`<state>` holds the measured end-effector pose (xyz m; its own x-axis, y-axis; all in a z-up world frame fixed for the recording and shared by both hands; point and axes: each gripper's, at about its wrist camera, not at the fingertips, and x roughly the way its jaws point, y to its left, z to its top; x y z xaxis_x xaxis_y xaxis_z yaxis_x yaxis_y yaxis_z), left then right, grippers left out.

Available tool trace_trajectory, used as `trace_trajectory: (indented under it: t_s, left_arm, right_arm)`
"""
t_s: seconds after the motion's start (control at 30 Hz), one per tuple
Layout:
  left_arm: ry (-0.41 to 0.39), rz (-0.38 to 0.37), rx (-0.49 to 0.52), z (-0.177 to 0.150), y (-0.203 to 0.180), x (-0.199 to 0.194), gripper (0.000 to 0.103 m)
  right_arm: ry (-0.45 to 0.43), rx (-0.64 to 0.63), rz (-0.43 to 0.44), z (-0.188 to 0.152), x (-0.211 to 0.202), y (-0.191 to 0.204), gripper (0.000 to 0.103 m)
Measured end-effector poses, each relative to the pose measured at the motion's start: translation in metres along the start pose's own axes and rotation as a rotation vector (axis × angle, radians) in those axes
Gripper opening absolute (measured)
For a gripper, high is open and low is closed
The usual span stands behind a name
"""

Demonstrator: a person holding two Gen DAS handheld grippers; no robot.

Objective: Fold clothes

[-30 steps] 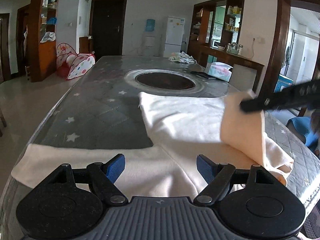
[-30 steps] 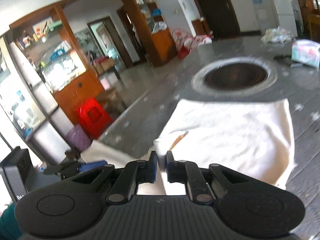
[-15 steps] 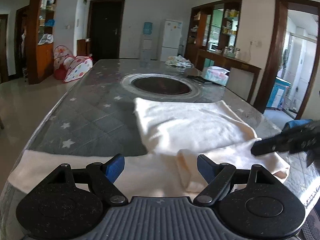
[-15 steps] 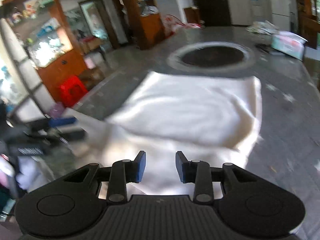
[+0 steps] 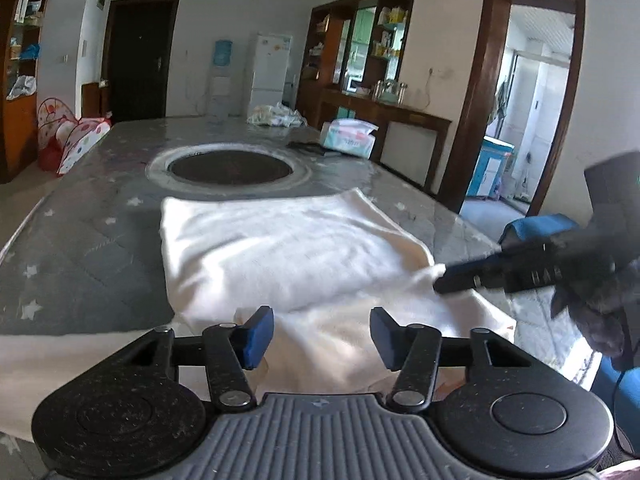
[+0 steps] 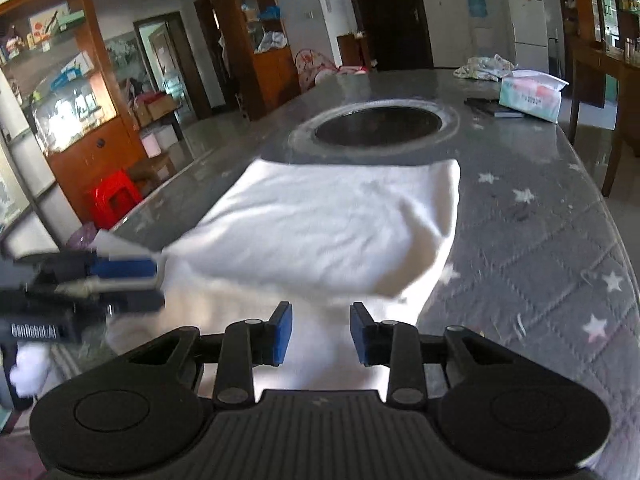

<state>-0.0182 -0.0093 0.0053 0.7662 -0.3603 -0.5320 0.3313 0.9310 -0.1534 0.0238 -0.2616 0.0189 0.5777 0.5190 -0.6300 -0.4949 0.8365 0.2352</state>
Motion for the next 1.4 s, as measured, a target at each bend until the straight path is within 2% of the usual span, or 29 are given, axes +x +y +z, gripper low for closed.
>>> trace_trajectory:
  t_s: [0.1, 0.2, 0.33, 0.43, 0.5, 0.57, 0.87, 1.0, 1.1, 1.17, 1.23, 1.4]
  left_arm:
    - [0.029, 0.023, -0.013, -0.007, 0.005, 0.001, 0.047]
    - [0.040, 0.045, -0.028, -0.013, 0.010, -0.003, 0.046]
    - [0.053, 0.051, -0.032, -0.019, 0.014, -0.008, 0.027]
    - [0.046, 0.053, -0.022, -0.022, 0.012, -0.010, 0.014]
    - [0.030, 0.070, -0.004, -0.021, 0.008, -0.014, 0.010]
    - [0.021, 0.077, -0.004, -0.021, 0.008, -0.018, 0.010]
    - [0.031, 0.159, -0.100, -0.031, 0.036, -0.038, 0.012]
    - [0.002, 0.238, -0.168, -0.033, 0.057, -0.055, 0.016]
    - [-0.022, 0.312, -0.236, -0.035, 0.078, -0.068, 0.026]
    - [-0.038, 0.368, -0.285, -0.036, 0.092, -0.075, 0.037]
    - [-0.054, 0.428, -0.327, -0.038, 0.106, -0.083, 0.041]
    - [-0.083, 0.553, -0.427, -0.044, 0.137, -0.097, 0.043]
  right_arm:
    - [0.000, 0.015, 0.003, 0.003, 0.013, -0.004, 0.032]
    - [0.016, 0.011, 0.006, 0.001, 0.024, -0.004, 0.032]
    - [0.016, 0.004, -0.001, -0.003, 0.028, -0.002, 0.032]
    - [0.016, -0.050, -0.023, -0.002, 0.030, 0.008, 0.034]
    - [0.019, -0.091, -0.026, -0.001, 0.032, 0.017, 0.035]
    - [0.024, -0.141, -0.019, 0.000, 0.037, 0.029, 0.039]
    - [0.038, -0.356, 0.026, -0.001, 0.069, 0.096, 0.040]
    - [0.021, -0.423, 0.042, 0.000, 0.077, 0.120, 0.040]
    - [0.009, -0.440, 0.058, 0.003, 0.079, 0.130, 0.040]
    - [0.022, -0.441, 0.063, 0.002, 0.084, 0.133, 0.040]
    - [0.017, -0.445, 0.061, 0.001, 0.084, 0.135, 0.040]
    - [-0.008, -0.413, 0.082, 0.006, 0.068, 0.132, 0.040]
